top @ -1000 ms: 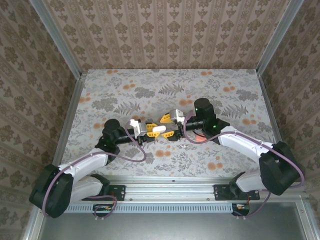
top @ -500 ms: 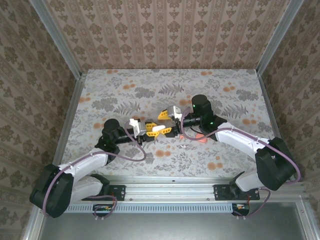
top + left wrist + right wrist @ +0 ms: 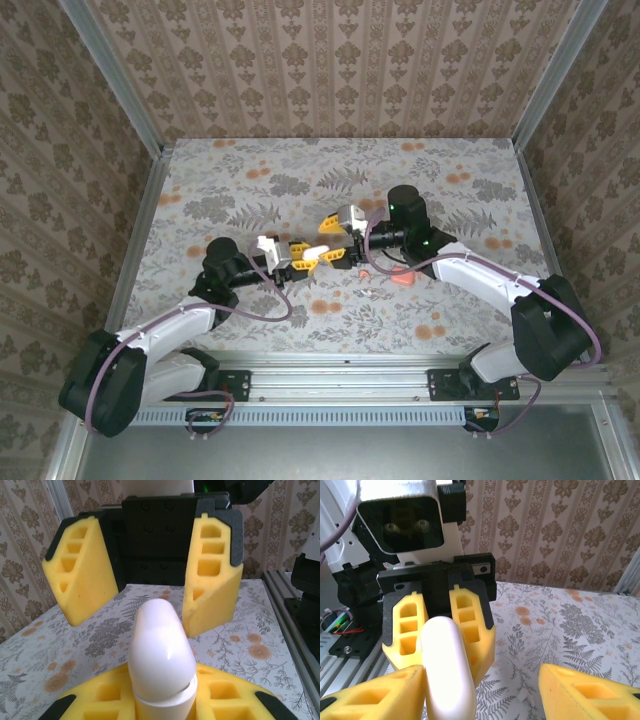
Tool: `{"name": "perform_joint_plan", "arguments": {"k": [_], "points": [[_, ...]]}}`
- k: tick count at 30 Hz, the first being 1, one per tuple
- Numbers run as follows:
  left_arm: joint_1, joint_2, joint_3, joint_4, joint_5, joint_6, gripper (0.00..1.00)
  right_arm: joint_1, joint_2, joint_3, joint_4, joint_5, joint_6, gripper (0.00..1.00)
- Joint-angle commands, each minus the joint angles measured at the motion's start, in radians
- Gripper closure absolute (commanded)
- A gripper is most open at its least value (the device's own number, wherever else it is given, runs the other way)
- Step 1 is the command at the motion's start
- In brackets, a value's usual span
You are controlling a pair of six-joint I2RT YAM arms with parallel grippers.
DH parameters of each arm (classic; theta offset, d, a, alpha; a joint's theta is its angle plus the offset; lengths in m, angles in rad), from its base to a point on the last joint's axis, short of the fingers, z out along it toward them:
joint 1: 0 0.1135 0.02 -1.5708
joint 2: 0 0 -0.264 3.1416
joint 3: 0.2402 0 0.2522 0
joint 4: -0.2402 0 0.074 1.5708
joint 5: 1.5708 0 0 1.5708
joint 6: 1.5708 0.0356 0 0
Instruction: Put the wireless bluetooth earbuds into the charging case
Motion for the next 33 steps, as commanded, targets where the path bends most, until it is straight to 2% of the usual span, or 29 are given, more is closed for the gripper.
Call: {"name": "perform_joint_plan", "arguments": {"k": [1, 9, 20, 23, 28, 33], "points": [[-0.002, -0.022, 0.007, -0.011, 0.075, 0.000, 0.83, -0.032, 0.013, 0.048, 0.077, 0.094, 0.034, 0.39], [-0.003, -0.022, 0.006, -0.012, 0.070, -0.003, 0.83, -0.043, 0.028, 0.048, 0.129, 0.105, 0.072, 0.39], [0.027, -0.011, -0.006, 0.023, 0.044, -0.028, 0.84, -0.046, -0.010, 0.051, 0.099, 0.096, 0.084, 0.39], [0.051, -0.014, -0.011, 0.022, 0.003, -0.048, 0.84, -0.045, -0.025, 0.098, -0.004, 0.142, 0.148, 0.38], [0.086, -0.023, -0.026, 0.010, -0.095, -0.085, 0.84, -0.045, -0.001, 0.283, -0.363, 0.269, 0.281, 0.35], [0.181, -0.024, -0.049, 0.011, -0.192, -0.148, 0.84, -0.031, 0.010, 0.374, -0.531, 0.388, 0.425, 0.34]]}}
